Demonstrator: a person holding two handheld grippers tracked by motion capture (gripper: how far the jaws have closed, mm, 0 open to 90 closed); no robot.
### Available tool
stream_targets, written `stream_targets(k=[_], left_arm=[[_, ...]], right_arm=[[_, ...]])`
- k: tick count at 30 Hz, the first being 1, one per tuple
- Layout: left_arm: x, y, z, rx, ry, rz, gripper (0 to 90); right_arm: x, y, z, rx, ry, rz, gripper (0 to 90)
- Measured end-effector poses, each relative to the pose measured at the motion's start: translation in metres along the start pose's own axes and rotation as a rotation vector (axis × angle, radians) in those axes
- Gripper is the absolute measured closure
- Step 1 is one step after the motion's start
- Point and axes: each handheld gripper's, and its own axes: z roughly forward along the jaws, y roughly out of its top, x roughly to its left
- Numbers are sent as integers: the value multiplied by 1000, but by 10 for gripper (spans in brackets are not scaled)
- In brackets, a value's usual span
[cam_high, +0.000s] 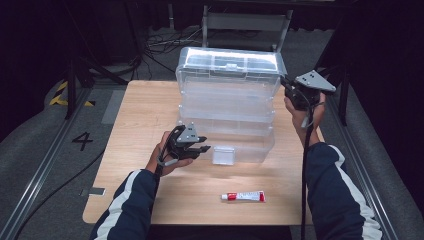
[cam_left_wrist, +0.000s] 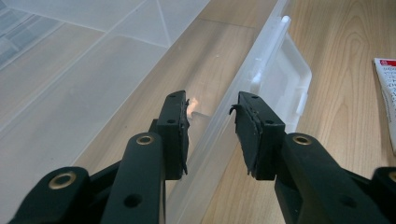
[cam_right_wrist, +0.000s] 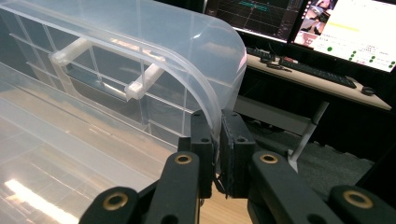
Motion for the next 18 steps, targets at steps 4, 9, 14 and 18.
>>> stream_targets(k=[4,9,14,18], left_arm=[[1,0,0,-2,-4,-1,650],[2,-2,-1,-20,-25,-31,654],[3,-2,-1,-21,-25,-26,658],[4,-2,-1,-21,-27,-20,658]], right_arm=[[-3,2,5,-2,4,7,852],[-5,3,9,-2,9,14,853],[-9,5,16,-1,18,33,854],[-12,7,22,1,17,57,855]])
